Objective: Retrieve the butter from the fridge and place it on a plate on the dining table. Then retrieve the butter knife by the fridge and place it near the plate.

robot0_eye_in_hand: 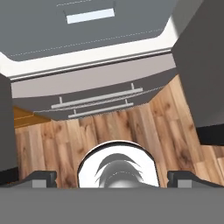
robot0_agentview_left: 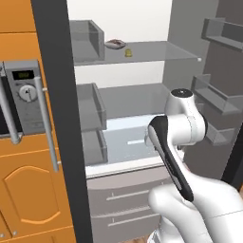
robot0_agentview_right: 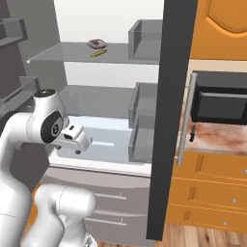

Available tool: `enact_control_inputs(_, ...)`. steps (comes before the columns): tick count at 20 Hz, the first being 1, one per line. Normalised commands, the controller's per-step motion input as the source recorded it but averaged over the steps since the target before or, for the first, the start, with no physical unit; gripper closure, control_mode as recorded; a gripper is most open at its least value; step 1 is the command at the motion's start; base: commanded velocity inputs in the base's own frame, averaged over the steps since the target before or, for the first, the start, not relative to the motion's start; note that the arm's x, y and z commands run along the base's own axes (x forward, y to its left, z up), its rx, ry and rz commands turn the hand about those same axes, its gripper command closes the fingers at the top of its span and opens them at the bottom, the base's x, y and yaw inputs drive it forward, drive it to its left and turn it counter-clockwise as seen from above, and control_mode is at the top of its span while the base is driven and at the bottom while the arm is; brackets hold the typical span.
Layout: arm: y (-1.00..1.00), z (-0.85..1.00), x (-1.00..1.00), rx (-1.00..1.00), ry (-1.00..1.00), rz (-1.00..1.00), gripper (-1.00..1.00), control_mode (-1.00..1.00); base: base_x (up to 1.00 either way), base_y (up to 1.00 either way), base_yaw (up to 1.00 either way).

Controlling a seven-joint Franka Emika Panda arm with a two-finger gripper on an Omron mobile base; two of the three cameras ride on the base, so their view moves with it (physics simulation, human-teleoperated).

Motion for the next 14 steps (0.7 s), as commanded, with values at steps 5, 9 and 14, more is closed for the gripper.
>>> enact_control_inputs(5, 0.0, 0.0, 0.0, 0.0, 0.0, 0.0, -1.0, 1.0, 0.46, 0.05, 0.0)
enact_control_inputs(9, 0.0, 0.0, 0.0, 0.0, 0.0, 0.0, -1.0, 1.0, 0.59, 0.12, 0.0)
enact_control_inputs(14, 0.0, 0.0, 0.0, 0.0, 0.0, 0.0, -1.0, 1.0, 0.67, 0.16, -0.01)
